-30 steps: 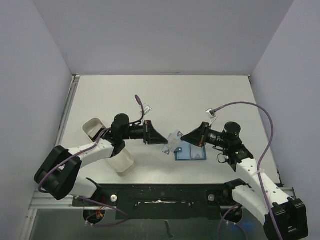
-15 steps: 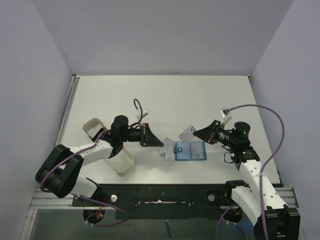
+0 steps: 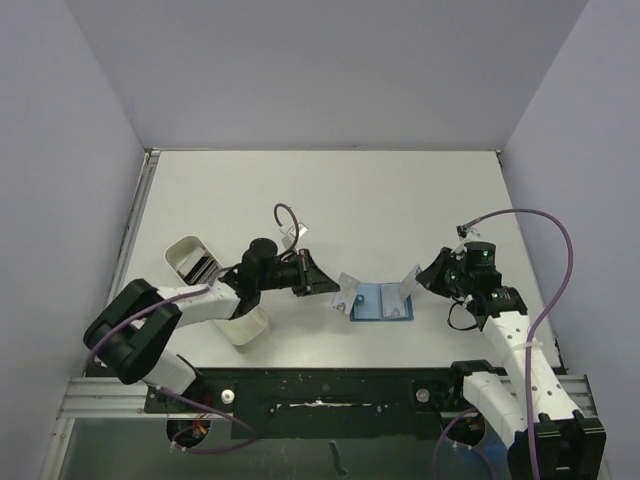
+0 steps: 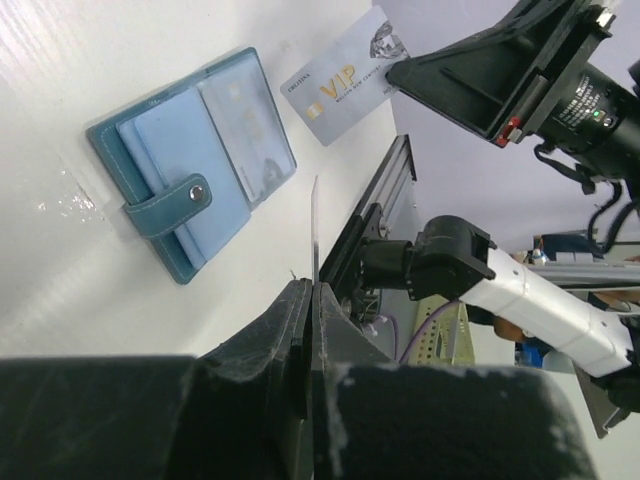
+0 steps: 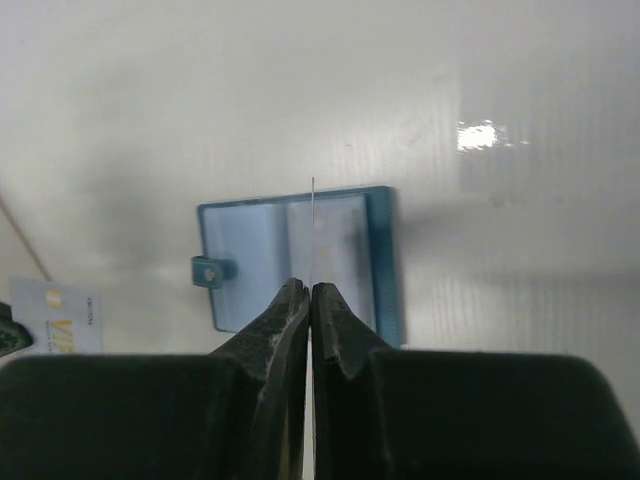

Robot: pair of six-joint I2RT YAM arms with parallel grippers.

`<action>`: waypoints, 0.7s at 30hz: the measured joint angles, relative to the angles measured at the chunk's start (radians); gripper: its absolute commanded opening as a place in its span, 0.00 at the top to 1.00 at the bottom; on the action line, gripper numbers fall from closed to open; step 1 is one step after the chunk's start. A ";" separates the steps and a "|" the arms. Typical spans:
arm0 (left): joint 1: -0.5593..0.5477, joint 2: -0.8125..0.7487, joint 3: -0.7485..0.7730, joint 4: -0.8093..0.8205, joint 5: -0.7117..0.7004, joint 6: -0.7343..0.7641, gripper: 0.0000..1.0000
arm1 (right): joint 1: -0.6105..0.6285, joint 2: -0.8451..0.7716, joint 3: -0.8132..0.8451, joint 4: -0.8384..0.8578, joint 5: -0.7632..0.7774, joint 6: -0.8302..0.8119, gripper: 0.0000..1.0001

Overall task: Put the credit cards into the card holder
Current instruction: Move the card holder to the center of the board.

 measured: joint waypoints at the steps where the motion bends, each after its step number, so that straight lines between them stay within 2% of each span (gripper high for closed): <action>1: -0.011 0.022 0.006 0.012 -0.018 -0.013 1.00 | 0.000 0.005 0.000 -0.022 0.036 0.001 1.00; 10: -0.108 0.273 0.112 0.120 -0.142 -0.129 1.00 | 0.020 0.085 0.018 -0.099 0.292 0.024 1.00; 17: -0.140 0.375 0.170 0.172 -0.196 -0.179 1.00 | 0.160 0.148 0.020 -0.082 0.431 0.043 1.00; 21: -0.146 0.394 0.171 0.165 -0.220 -0.183 1.00 | 0.200 0.147 0.012 -0.051 0.447 0.059 1.00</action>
